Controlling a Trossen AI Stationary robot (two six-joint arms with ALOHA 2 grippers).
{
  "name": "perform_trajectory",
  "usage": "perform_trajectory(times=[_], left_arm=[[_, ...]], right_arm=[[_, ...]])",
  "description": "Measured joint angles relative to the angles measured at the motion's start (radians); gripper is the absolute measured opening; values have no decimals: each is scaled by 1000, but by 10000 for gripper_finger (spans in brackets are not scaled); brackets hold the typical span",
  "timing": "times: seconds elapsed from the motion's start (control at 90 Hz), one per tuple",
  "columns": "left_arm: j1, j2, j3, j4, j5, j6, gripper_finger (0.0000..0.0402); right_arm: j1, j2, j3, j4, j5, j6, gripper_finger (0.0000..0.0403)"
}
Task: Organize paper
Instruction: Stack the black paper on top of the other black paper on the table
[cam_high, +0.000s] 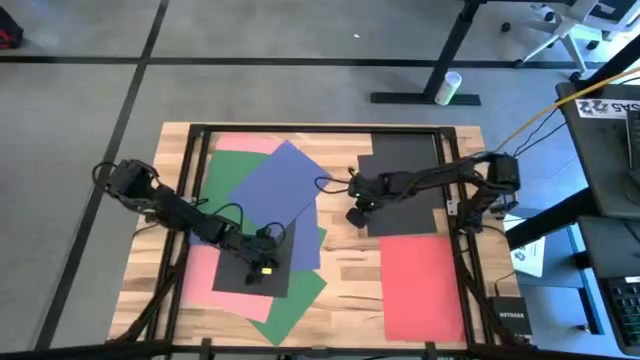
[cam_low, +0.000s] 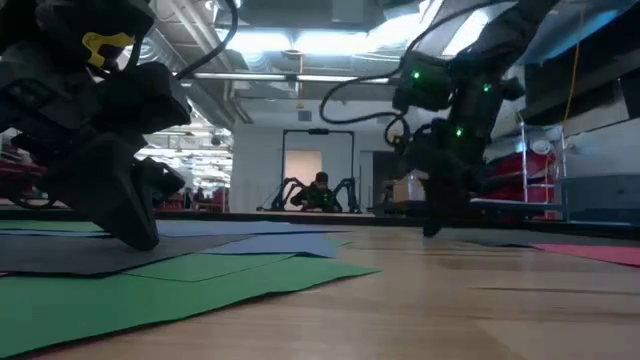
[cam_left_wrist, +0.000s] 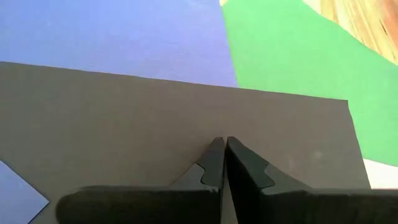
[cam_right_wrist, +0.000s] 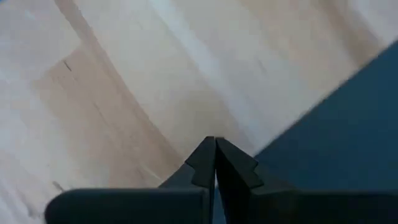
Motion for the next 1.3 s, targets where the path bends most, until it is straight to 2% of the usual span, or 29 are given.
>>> perform_trajectory(times=[0.478,1.1,1.3], left_arm=[[0,0,0,0,0,-5,0],[0,0,0,0,0,-5,0],[0,0,0,0,0,-5,0]], right_arm=[[-32,11,1,-48,35,13,0],[-47,15,-2,-93,209,121,0],[-47,4,7,-99,244,109,0]])
